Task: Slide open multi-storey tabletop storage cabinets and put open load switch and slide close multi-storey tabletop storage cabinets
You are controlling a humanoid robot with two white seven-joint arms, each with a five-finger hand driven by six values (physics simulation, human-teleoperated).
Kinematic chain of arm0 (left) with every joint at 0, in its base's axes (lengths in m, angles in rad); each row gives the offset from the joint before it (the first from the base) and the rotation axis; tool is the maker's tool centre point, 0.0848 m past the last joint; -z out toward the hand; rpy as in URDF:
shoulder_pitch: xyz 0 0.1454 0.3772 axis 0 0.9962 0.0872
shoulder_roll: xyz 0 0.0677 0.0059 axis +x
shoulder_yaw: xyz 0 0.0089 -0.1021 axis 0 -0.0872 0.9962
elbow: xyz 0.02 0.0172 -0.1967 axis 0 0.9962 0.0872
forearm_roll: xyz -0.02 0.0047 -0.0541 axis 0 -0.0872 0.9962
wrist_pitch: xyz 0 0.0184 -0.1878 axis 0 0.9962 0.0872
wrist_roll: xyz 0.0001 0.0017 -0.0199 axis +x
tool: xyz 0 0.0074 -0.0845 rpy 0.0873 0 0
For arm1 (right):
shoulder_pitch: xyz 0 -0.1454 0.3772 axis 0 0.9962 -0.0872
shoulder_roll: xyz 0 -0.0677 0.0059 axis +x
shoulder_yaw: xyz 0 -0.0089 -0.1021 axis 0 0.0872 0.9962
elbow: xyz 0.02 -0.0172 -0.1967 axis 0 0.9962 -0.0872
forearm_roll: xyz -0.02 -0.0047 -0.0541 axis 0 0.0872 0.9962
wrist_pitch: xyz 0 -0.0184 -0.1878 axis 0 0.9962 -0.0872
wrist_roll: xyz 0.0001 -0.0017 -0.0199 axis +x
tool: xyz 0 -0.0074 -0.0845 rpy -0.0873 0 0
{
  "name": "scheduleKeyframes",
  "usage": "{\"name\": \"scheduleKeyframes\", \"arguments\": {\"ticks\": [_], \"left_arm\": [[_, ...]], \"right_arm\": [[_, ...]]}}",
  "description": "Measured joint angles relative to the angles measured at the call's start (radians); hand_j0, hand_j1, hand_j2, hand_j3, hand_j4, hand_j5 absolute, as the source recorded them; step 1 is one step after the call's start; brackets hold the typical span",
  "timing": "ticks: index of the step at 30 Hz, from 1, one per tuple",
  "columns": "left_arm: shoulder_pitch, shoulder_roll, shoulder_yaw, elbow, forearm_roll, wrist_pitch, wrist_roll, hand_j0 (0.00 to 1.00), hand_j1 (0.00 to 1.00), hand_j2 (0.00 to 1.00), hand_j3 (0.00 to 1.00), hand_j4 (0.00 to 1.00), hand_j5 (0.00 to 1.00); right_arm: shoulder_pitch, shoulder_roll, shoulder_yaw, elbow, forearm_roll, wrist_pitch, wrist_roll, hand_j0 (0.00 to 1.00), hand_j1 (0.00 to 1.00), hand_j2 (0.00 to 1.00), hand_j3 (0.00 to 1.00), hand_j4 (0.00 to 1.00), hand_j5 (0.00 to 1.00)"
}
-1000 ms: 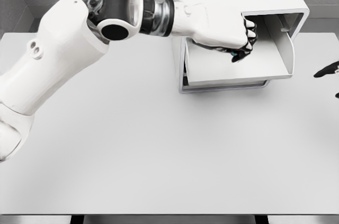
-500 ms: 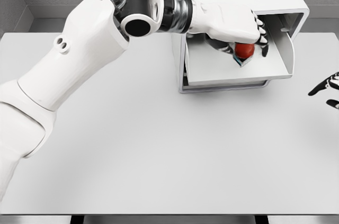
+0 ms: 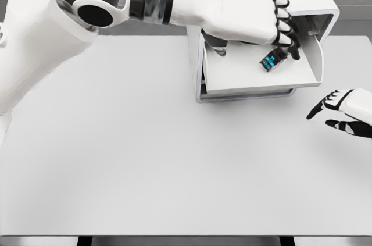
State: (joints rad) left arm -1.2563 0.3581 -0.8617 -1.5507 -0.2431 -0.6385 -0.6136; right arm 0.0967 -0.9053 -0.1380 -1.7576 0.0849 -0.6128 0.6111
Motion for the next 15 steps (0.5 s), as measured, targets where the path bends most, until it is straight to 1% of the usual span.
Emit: {"name": "scheduleKeyframes", "arguments": {"ticks": [1,3,4,6,7,8,9,10,12,13,15], "left_arm": [[0.002,0.06,0.017,-0.043,0.07,0.007,0.001,1.0,1.0,1.0,1.0,1.0,1.0],[0.009,0.177,0.045,-0.097,0.192,0.016,0.001,1.0,1.0,1.0,1.0,1.0,1.0],[0.04,0.231,0.057,-0.113,0.233,0.018,0.002,1.0,1.0,1.0,1.0,1.0,1.0],[0.156,0.328,0.105,-0.133,0.281,0.02,0.002,1.0,1.0,1.0,1.0,1.0,1.0],[0.17,0.377,0.132,-0.138,0.297,0.021,0.002,1.0,1.0,1.0,1.0,1.0,1.0],[0.196,0.421,0.151,-0.141,0.306,0.022,0.002,1.0,1.0,1.0,1.0,1.0,1.0],[0.264,0.46,0.165,-0.142,0.31,0.022,0.002,1.0,1.0,1.0,1.0,1.0,1.0],[0.291,0.492,0.175,-0.141,0.311,0.023,0.002,1.0,1.0,1.0,1.0,1.0,1.0],[0.376,0.529,0.185,-0.128,0.297,0.023,0.002,1.0,1.0,1.0,1.0,1.0,1.0],[0.435,0.537,0.188,-0.099,0.288,0.023,0.002,1.0,1.0,1.0,1.0,1.0,1.0],[0.468,0.539,0.183,-0.016,0.258,0.024,0.002,1.0,1.0,1.0,1.0,1.0,1.0]], "right_arm": [[-0.009,0.0,0.024,0.0,0.003,0.0,0.0,0.59,0.59,0.59,0.59,0.59,0.59],[-0.022,-0.001,0.055,0.0,0.006,-0.001,0.0,0.59,0.59,0.59,0.59,0.59,0.59],[-0.032,-0.002,0.065,0.0,0.007,-0.001,0.0,0.59,0.59,0.59,0.59,0.59,0.59],[-0.064,-0.003,0.089,0.0,0.008,0.0,0.0,0.59,0.59,0.59,0.59,0.59,0.59],[-0.077,-0.003,0.104,0.0,0.008,0.0,0.0,0.59,0.59,0.59,0.59,0.59,0.59],[-0.087,-0.003,0.116,0.0,0.008,-0.001,0.0,0.59,0.59,0.59,0.59,0.59,0.59],[-0.104,-0.003,0.128,0.0,0.008,0.0,0.0,0.59,0.59,0.59,0.59,0.59,0.59],[-0.112,-0.003,0.138,0.0,0.009,-0.001,0.0,0.59,0.59,0.59,0.59,0.59,0.59],[-0.158,-0.003,0.158,0.0,0.009,0.0,0.0,0.59,0.59,0.59,0.59,0.59,0.59],[-0.187,-0.004,0.176,0.0,0.009,0.0,0.0,0.59,0.59,0.59,0.59,0.59,0.59],[-0.21,-0.003,0.208,0.0,0.012,0.0,0.0,0.59,0.59,0.59,0.59,0.59,0.59]]}}
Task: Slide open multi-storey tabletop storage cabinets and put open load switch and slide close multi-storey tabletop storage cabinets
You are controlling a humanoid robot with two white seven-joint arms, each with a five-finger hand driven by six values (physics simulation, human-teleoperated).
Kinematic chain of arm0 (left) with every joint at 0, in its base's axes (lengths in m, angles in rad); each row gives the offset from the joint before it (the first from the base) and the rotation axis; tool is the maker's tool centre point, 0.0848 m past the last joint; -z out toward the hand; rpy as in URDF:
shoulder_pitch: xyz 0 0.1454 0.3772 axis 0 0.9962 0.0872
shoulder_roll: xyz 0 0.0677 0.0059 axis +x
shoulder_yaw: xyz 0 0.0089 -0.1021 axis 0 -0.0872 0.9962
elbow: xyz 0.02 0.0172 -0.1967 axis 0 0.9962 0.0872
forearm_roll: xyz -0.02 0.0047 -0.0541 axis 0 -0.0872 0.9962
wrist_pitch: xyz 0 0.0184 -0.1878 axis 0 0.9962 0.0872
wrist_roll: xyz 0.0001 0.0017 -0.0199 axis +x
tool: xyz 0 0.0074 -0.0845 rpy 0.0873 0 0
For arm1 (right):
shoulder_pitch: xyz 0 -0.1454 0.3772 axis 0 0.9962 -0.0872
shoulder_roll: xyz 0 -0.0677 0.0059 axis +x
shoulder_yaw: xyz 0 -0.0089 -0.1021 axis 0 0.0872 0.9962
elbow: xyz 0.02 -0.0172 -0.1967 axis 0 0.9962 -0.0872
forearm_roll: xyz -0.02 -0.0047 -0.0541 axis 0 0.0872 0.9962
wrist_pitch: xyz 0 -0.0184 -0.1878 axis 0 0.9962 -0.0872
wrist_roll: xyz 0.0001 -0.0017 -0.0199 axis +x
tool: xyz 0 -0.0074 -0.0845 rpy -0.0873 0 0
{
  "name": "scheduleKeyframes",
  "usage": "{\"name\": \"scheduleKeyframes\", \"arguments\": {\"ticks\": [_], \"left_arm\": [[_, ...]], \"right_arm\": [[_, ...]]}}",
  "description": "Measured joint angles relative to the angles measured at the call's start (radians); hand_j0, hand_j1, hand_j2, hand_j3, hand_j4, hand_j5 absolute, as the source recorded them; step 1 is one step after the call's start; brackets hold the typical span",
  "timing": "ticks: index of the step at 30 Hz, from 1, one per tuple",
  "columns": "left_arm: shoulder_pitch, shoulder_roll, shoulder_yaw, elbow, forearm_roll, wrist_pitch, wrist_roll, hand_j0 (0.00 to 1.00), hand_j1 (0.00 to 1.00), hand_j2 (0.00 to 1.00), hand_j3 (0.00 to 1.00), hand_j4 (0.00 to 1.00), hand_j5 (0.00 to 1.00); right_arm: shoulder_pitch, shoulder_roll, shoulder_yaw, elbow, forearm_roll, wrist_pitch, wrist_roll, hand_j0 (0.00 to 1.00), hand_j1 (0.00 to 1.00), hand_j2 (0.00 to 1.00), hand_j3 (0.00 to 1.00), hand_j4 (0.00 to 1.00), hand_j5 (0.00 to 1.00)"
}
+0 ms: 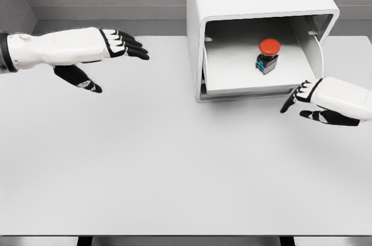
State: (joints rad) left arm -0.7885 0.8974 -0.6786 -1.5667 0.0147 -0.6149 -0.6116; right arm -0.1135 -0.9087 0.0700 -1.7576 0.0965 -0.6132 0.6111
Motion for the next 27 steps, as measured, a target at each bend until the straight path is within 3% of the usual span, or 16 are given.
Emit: {"name": "scheduleKeyframes", "arguments": {"ticks": [3,8,22,27], "left_arm": [[0.003,-0.005,-0.017,0.073,-0.047,0.001,0.0,1.0,1.0,1.0,1.0,1.0,1.0],[0.003,-0.008,-0.041,0.122,-0.089,0.001,0.0,1.0,1.0,1.0,1.0,1.0,1.0],[0.003,-0.021,-0.076,0.169,-0.101,0.001,0.0,1.0,1.0,1.0,1.0,1.0,1.0],[0.003,-0.024,-0.082,0.172,-0.101,0.001,0.0,1.0,1.0,1.0,1.0,1.0,1.0]], "right_arm": [[-0.054,0.0,0.051,0.001,0.017,0.0,0.0,0.59,0.59,0.59,0.59,0.59,0.59],[-0.104,0.003,0.115,0.008,0.045,0.0,0.0,0.6,0.6,0.6,0.6,0.6,0.6],[-0.222,0.018,0.22,0.127,0.067,0.0,0.0,0.62,0.62,0.62,0.62,0.62,0.62],[-0.342,0.033,0.279,0.196,0.065,0.0,0.0,0.62,0.62,0.62,0.62,0.62,0.62]]}}
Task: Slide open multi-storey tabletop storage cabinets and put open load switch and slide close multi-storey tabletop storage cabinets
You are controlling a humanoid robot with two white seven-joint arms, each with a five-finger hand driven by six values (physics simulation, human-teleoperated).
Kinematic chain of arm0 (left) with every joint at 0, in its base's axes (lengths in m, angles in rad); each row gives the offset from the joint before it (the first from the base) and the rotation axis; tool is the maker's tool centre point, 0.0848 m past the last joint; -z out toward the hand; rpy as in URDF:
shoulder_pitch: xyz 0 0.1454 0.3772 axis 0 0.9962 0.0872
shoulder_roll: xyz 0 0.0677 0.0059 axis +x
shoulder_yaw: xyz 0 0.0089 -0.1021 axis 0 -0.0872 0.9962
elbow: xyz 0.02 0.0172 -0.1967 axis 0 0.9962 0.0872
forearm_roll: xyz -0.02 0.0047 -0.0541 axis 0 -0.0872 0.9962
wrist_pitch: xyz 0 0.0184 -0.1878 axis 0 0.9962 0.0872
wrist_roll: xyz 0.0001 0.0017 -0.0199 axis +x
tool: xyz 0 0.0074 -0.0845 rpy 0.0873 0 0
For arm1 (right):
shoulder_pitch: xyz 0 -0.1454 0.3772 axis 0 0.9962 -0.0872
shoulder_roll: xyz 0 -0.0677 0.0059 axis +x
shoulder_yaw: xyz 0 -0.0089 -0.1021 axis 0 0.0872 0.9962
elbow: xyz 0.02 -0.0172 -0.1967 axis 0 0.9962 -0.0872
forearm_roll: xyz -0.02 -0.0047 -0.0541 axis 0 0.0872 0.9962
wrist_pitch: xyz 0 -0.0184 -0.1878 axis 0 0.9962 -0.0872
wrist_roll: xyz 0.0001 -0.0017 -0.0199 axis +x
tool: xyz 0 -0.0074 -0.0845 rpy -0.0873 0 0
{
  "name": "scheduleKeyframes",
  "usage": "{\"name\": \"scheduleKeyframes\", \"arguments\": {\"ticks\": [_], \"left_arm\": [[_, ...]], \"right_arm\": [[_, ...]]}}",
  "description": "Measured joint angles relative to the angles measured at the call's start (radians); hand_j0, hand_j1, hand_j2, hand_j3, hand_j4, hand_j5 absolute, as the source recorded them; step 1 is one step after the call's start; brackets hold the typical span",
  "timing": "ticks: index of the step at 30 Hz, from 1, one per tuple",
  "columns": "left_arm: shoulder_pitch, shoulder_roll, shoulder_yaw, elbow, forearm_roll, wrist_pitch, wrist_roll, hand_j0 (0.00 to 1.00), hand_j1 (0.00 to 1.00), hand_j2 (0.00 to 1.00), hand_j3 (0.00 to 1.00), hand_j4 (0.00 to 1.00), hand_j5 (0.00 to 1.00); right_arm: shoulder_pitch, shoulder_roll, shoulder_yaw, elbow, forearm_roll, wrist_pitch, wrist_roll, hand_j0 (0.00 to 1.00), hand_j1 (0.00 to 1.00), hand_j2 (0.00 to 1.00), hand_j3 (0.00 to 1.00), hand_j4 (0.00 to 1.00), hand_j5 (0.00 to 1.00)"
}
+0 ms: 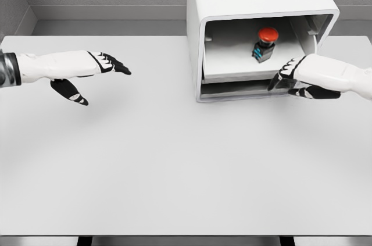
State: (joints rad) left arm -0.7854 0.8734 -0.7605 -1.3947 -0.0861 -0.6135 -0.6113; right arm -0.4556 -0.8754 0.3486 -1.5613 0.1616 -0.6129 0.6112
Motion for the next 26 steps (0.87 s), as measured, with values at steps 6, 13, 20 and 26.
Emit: {"name": "scheduleKeyframes", "arguments": {"ticks": [6,13,20,26], "left_arm": [[0.002,-0.004,-0.001,0.001,0.0,0.0,0.0,1.0,1.0,1.0,1.0,1.0,1.0],[0.0,-0.011,-0.031,0.016,0.001,0.0,0.0,1.0,1.0,1.0,1.0,1.0,1.0],[0.0,-0.05,-0.058,0.149,0.002,0.0,0.0,1.0,1.0,1.0,1.0,1.0,1.0],[0.0,-0.054,-0.061,0.166,0.002,0.0,0.0,1.0,1.0,1.0,1.0,1.0,1.0]], "right_arm": [[-0.048,0.024,0.076,0.058,0.002,-0.001,0.0,0.62,0.62,0.62,0.62,0.62,0.62],[-0.109,0.047,0.14,0.111,0.002,-0.001,0.0,0.63,0.63,0.63,0.63,0.63,0.63],[0.046,-0.017,0.128,-0.047,0.003,-0.002,0.0,1.0,1.0,1.0,1.0,1.0,1.0],[0.046,-0.042,0.111,-0.108,0.001,-0.001,0.0,1.0,1.0,1.0,1.0,1.0,1.0]]}}
